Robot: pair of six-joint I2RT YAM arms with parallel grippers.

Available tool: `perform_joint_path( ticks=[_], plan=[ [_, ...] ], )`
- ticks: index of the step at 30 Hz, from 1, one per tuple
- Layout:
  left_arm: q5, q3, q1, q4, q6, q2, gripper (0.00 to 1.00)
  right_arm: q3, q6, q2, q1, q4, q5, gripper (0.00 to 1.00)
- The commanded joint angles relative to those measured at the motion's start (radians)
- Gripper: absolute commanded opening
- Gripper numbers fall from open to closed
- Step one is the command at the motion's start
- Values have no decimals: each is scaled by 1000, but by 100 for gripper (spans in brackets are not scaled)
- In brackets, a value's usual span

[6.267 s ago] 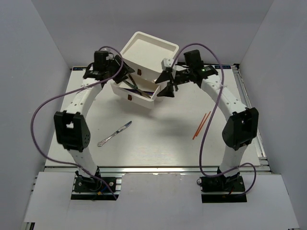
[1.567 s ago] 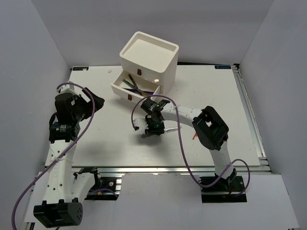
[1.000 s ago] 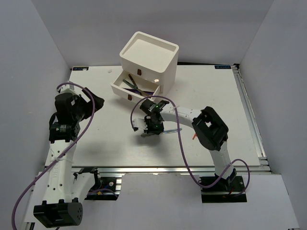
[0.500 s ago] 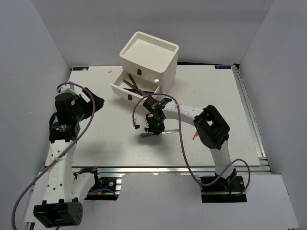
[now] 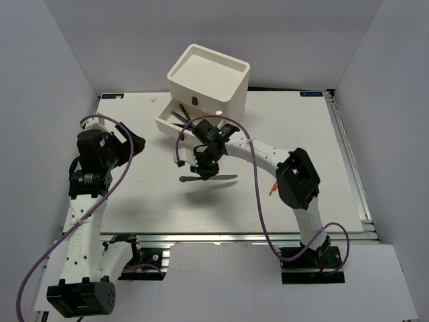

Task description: Sort the eating utensils into containers

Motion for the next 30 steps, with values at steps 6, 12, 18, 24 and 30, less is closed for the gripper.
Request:
perform_joint_path(
  ticks=[6,12,18,24,30],
  plan=[
    [-64,52,-1,-5,37,-11,98,295,87,2,3,-49,-134,0],
    [-123,68,-1,-4,43,-28,98,495,164,11,3,11,-185,0],
    [-123,78,-1,-4,39,-28,98,533,244,-29,2,179,-186,0],
    [-116,73,-1,-4,28,-25,98,526,278,11,-44,370,-85,0],
    [-109,70,-1,-4,14,-32,98,561,244,77,-107,440,-38,0]
  ],
)
